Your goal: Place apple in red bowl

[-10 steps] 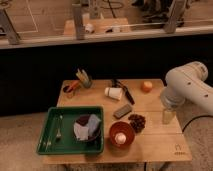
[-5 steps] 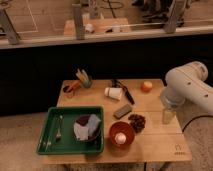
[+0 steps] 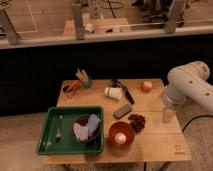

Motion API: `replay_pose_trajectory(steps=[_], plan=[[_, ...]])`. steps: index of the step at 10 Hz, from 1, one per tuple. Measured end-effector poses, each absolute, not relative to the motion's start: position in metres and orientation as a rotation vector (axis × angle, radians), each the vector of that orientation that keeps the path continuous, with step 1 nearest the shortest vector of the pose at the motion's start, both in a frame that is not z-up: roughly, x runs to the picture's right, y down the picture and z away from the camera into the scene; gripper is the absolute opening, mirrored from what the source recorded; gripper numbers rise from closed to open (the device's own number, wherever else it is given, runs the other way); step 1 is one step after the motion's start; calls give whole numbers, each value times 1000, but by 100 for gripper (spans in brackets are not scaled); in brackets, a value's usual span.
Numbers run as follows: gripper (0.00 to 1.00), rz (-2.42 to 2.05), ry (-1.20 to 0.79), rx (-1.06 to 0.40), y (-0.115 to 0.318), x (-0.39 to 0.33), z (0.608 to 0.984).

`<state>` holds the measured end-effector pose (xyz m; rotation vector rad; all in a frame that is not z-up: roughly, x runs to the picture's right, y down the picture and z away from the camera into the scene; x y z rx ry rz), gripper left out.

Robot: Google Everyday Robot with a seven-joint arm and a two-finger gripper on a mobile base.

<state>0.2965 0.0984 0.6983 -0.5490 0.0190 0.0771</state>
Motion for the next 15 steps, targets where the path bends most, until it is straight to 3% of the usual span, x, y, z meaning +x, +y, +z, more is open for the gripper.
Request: replay_pose_trajectory(steps=[5,15], plan=[[80,111,-87,-239,39,319,734],[80,113,-88,-233,38,320,734]])
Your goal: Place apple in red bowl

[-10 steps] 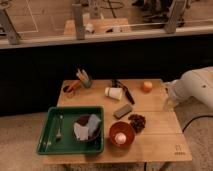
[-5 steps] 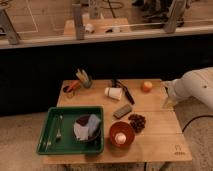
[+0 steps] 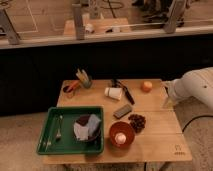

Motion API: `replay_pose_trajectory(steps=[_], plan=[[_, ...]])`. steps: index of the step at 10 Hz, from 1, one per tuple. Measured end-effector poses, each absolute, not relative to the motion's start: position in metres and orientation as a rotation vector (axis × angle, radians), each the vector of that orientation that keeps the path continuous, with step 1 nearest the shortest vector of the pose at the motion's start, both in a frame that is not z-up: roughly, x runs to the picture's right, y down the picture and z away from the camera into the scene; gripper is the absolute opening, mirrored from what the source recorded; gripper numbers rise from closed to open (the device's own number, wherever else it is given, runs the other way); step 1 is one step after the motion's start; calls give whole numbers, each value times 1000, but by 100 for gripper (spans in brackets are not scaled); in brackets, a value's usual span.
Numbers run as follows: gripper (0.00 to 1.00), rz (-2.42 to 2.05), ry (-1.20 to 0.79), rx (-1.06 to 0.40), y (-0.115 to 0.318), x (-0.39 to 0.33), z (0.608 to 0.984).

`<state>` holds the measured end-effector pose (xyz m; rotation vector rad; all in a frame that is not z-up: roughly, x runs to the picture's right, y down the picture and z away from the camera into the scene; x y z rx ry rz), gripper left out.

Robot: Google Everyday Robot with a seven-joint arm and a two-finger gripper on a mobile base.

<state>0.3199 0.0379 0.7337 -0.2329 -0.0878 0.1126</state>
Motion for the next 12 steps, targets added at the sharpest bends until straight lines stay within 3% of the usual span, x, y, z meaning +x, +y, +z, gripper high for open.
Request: replay_pose_trajectory(steps=[3,7,12], plan=[[80,87,-39,-168,34,320,741],[80,45,19,-115,9,312,785],[80,60,-47,-175,-7,313,838]])
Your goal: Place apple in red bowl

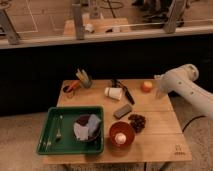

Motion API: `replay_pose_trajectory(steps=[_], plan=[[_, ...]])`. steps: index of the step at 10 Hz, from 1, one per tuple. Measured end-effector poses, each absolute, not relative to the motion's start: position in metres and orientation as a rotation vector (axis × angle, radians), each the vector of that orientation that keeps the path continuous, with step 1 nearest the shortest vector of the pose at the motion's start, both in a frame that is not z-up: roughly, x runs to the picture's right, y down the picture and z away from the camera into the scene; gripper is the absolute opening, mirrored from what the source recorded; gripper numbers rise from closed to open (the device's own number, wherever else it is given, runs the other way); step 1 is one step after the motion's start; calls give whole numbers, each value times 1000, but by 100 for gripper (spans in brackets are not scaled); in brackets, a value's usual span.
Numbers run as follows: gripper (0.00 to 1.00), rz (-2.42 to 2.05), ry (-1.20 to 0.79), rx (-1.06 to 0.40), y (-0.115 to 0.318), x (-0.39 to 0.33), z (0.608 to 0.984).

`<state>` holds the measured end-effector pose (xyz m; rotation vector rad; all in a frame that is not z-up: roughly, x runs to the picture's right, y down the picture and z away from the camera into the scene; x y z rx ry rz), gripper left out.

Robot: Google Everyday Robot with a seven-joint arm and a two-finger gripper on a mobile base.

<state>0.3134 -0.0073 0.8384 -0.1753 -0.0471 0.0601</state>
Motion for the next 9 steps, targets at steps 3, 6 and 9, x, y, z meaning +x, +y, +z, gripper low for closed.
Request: replay_pose_trajectory(steps=[3,6,9], plan=[[80,96,-123,-254,-8,319,870],[80,103,-138,-264,-9,320,874],[80,103,-138,-263,-8,320,876]])
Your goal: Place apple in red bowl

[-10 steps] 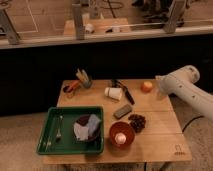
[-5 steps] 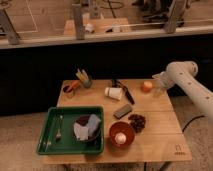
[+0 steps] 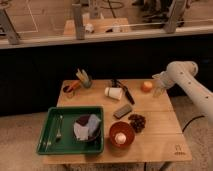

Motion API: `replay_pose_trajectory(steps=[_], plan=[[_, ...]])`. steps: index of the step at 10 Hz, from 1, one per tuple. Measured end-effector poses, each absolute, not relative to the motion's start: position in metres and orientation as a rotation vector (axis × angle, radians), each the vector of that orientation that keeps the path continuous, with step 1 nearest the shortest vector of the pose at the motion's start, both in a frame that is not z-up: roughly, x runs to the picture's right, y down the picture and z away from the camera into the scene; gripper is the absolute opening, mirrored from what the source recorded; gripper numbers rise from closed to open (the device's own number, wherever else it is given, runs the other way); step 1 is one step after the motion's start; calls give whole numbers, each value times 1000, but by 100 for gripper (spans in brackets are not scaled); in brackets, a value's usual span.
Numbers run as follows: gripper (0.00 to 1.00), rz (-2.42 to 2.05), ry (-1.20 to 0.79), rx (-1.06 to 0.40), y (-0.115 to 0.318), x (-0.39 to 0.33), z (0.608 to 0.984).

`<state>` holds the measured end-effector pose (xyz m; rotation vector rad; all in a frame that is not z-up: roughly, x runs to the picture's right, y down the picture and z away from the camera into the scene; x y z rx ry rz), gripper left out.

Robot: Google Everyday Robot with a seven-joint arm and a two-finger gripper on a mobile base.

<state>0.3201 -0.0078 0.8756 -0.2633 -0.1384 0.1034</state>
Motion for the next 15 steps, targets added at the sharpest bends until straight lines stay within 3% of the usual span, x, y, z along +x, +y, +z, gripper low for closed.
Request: replay_pose_trajectory(steps=[10,15], plan=[[80,146,-196,-292,-18,313,911],[80,147,-191,-292,-17,316,911]])
